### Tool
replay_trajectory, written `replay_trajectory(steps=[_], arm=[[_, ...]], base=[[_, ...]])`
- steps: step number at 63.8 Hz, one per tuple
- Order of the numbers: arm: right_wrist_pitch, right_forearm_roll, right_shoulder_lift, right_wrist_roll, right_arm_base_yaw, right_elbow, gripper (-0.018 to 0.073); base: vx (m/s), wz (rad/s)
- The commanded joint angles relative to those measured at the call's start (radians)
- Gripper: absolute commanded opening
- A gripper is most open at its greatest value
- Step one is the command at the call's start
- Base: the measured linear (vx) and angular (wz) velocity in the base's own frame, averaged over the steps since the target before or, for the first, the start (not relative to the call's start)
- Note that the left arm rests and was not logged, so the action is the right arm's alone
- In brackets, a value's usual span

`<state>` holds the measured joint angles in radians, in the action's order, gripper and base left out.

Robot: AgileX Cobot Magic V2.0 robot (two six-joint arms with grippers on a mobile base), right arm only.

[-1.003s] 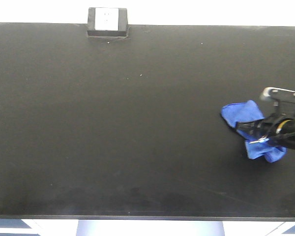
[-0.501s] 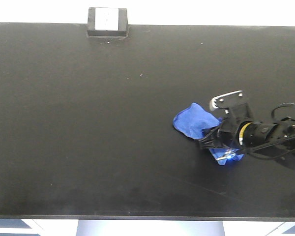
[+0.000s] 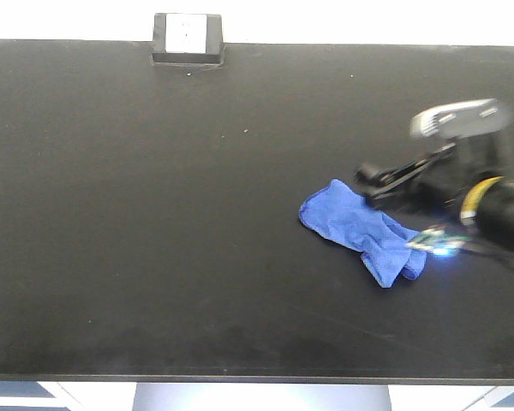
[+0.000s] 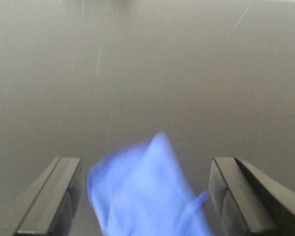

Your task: Wipe right workspace with blue cloth

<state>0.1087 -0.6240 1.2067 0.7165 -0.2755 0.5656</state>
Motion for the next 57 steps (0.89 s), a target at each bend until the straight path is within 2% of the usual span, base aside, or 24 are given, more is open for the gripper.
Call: replay_trajectory(steps=[1, 15, 30, 38, 43, 48, 53, 57], arm=[[-0.006, 0.000, -0.136, 0.036, 0.002, 0.024, 0.0583], [-0.069, 0.000, -0.353, 0.044, 0.003, 0.024, 0.0583], [-0.080, -0.003, -0.453, 0.042, 0.003, 0.024, 0.0583], [-0.181, 0.006, -0.479, 0.032, 0.005, 0.024, 0.0572], [-0.284, 0.095, -0.513, 0.006, 0.005, 0.024, 0.0522], [-0.361, 0.200, -0.566, -0.108, 0.005, 0.012, 0.0433], [-0.363, 0.214, -0.619, -0.284, 0.010, -0.033, 0.0290], [-0.306, 0.235, -0.667, -0.432, 0.041, -0.096, 0.0160]], base=[[0.00, 0.00], [0.00, 0.00], [0.00, 0.00], [0.00, 0.00], [0.00, 0.00], [0.00, 0.00], [0.00, 0.00], [0.00, 0.00]])
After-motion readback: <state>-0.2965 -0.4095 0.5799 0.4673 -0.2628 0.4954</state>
